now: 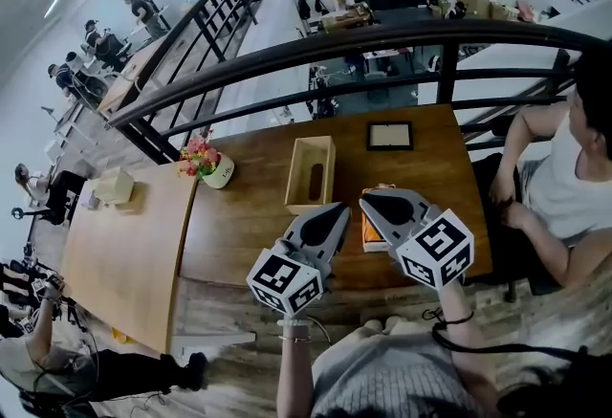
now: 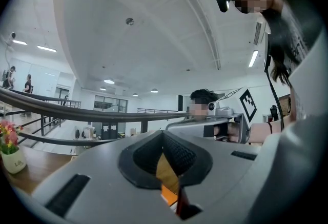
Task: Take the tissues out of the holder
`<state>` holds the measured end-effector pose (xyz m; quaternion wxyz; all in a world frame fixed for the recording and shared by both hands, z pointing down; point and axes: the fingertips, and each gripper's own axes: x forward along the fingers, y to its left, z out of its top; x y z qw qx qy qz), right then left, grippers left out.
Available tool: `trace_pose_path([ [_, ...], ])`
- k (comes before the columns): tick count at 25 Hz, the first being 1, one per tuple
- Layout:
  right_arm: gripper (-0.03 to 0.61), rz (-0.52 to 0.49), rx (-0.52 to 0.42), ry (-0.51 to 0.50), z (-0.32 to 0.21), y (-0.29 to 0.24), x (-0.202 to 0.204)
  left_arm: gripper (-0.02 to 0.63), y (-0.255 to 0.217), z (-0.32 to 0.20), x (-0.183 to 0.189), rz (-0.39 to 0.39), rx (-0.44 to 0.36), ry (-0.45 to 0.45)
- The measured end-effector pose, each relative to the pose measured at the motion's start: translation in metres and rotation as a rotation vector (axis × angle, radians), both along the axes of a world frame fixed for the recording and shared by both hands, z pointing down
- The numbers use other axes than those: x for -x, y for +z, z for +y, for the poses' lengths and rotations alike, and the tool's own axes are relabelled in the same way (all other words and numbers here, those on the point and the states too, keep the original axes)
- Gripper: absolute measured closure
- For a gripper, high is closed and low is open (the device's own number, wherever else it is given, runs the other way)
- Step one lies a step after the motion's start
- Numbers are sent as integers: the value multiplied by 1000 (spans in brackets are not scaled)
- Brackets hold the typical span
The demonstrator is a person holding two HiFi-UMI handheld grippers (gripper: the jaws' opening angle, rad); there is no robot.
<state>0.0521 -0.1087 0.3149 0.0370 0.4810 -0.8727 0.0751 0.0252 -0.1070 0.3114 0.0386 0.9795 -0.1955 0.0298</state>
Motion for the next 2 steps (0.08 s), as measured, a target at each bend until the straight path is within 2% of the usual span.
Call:
trace_pose_path([
  [2, 566, 7, -7, -3, -1, 0, 2, 606, 0, -2, 1, 1, -3, 0],
])
